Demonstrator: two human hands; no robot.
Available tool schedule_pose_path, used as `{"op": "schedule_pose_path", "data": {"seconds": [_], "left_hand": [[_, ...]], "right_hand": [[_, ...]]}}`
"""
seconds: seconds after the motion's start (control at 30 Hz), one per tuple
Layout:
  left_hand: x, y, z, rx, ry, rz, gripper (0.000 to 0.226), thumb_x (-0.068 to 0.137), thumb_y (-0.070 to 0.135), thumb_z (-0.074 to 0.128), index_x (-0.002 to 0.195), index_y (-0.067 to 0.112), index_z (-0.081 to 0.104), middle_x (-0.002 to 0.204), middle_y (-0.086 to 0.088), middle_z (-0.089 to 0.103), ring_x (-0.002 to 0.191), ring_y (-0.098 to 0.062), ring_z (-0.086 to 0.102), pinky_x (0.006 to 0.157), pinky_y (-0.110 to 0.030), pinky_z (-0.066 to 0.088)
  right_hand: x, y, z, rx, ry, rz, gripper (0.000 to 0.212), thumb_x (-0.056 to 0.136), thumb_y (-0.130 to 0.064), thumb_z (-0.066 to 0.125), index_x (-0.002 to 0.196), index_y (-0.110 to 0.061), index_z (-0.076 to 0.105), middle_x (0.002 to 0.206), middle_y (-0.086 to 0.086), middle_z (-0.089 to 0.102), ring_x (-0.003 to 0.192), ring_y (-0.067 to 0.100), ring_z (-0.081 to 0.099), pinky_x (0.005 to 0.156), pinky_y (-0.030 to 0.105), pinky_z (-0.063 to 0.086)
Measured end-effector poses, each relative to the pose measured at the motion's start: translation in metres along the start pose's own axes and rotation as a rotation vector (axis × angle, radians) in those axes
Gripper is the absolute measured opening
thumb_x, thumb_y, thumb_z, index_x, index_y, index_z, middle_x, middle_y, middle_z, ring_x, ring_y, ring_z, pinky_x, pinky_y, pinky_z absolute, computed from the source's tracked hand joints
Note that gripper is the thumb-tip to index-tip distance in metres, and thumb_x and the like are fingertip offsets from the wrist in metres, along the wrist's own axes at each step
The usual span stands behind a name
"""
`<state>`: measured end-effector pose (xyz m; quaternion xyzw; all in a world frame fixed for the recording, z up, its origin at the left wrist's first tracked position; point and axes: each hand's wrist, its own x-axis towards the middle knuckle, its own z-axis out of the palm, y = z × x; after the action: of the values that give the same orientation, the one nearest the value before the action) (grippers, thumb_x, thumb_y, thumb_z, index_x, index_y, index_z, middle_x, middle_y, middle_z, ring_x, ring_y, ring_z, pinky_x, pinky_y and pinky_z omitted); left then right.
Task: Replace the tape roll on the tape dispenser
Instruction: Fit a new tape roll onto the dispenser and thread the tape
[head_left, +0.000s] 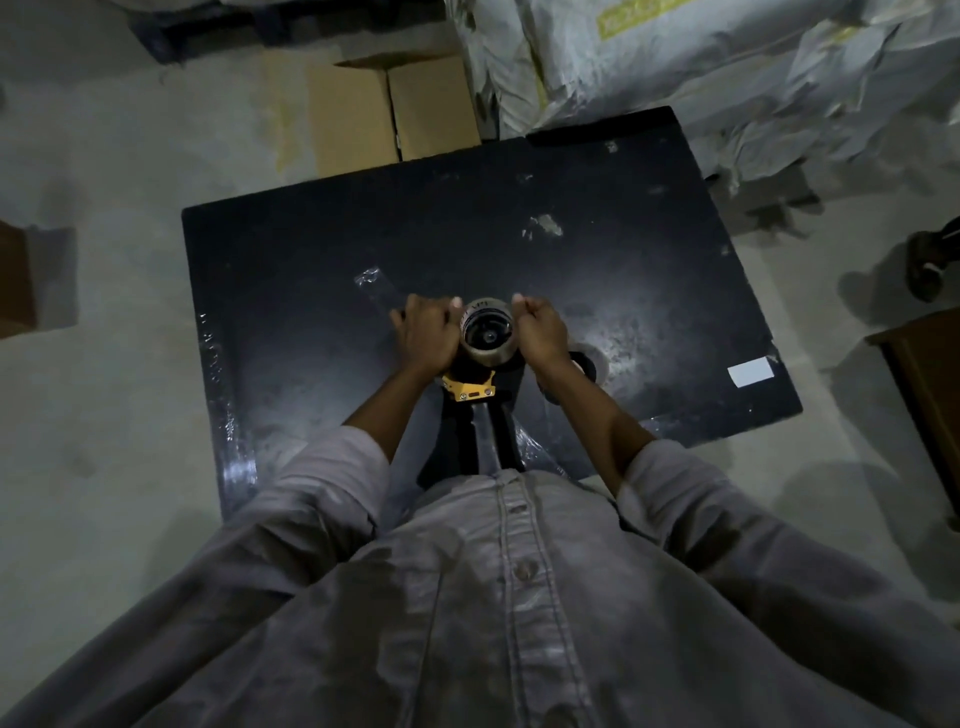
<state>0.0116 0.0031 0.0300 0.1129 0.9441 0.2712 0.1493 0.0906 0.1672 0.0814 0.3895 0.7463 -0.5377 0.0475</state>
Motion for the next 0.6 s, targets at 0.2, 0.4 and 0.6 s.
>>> {"op": "schedule_pose_path", "data": {"seconds": [0.2, 0.4, 0.6], "left_hand": [[0.003, 0.019, 0.021, 0.102, 0.216, -0.252, 0.066, 0.114, 0.060, 0.028, 0.128, 0.023, 0.080, 0.167, -0.013, 0.049, 0.157, -0.041, 0.034, 0.123, -0.065, 0.024], [0.000, 0.024, 0.019, 0.157, 0.129, -0.425, 0.068, 0.118, 0.055, 0.024, 0.143, 0.014, 0.072, 0.173, -0.014, 0.041, 0.162, -0.041, 0.025, 0.129, -0.065, 0.015], [0.003, 0.004, 0.033, 0.239, 0.102, -0.416, 0.084, 0.111, 0.065, 0.012, 0.147, 0.012, 0.066, 0.163, -0.010, 0.053, 0.156, -0.033, 0.033, 0.123, -0.062, 0.024]], "right_hand": [[0.022, -0.023, 0.028, 0.005, 0.114, 0.090, 0.073, 0.114, -0.065, 0.024, 0.134, -0.006, 0.064, 0.132, 0.018, 0.068, 0.124, 0.036, 0.064, 0.099, 0.045, 0.050], [0.019, -0.015, 0.033, -0.062, 0.135, 0.212, 0.087, 0.114, -0.067, 0.015, 0.130, -0.005, 0.073, 0.137, 0.024, 0.070, 0.132, 0.041, 0.063, 0.106, 0.049, 0.047], [0.021, -0.018, 0.037, -0.177, 0.153, 0.273, 0.089, 0.115, -0.063, 0.013, 0.123, 0.000, 0.075, 0.134, 0.028, 0.071, 0.130, 0.045, 0.064, 0.111, 0.053, 0.046]]}}
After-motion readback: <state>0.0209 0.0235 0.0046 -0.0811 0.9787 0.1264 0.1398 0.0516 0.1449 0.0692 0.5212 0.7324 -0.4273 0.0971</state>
